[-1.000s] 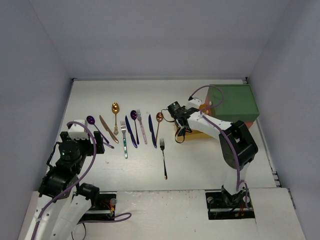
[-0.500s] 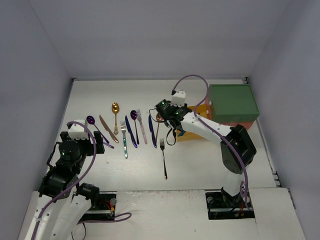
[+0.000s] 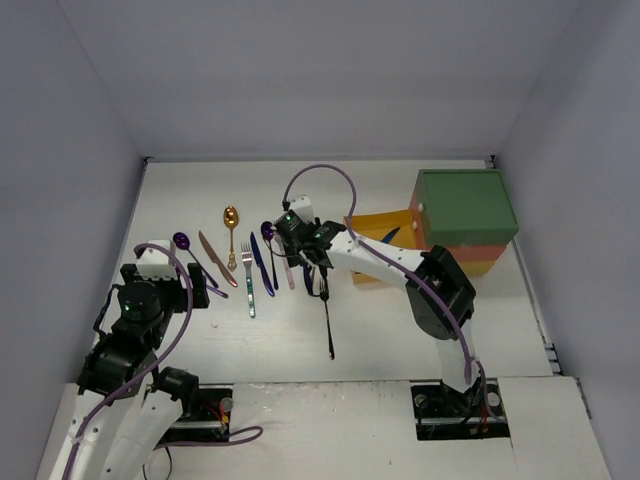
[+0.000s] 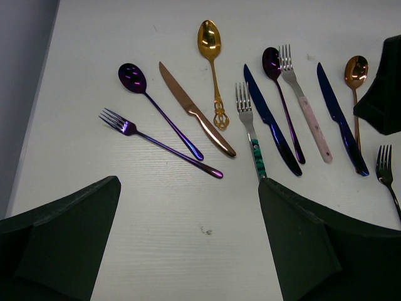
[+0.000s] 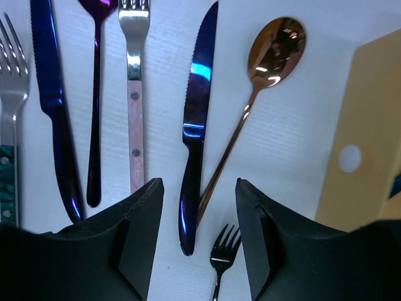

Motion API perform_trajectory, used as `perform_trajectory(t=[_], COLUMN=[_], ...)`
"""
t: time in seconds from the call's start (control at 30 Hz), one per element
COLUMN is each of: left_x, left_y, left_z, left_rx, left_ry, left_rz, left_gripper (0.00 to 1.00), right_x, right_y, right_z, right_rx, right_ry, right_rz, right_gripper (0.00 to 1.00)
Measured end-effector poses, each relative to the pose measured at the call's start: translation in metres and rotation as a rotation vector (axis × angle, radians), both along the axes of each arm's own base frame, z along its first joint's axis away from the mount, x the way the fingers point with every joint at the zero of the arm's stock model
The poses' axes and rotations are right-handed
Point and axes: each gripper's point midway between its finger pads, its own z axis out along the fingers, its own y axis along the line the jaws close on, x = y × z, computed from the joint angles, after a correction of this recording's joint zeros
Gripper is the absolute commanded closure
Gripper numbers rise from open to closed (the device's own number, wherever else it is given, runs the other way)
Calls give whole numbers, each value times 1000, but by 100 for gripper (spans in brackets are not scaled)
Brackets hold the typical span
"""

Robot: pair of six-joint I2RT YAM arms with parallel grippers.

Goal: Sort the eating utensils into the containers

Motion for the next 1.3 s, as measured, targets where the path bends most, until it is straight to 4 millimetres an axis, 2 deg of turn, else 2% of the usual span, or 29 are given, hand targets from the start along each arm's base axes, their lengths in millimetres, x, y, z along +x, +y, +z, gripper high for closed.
perform_trajectory(t=[0.1,0.2,0.57,0.67,0.9,1.1,1.3], left_x=[0,1,1,1,1,1,1], left_y=[0,0,0,0,0,0,0], left_z=[0,-1,-1,-1,-1,-1,-1], left_rx=[1,2,2,2,2,2,2], left_ry=[2,6,7,7,7,7,7], left_rz=[0,0,0,0,0,0,0], left_gripper=[10,10,9,10,10,10,10], right_x=[-6,-9,-2,2,6,5,4], right_y=[2,2,7,6,4,7,10], right_z=[-24,-39,-69,-70,-71,-72,-72], right_rx=[-28,-51,-81,-71,-55,-35,-24], right_ry=[56,85,127,132,144,154,156], right_rz=[28,47,59,52,40,42,46], right_gripper=[56,56,60,61,76,98,100])
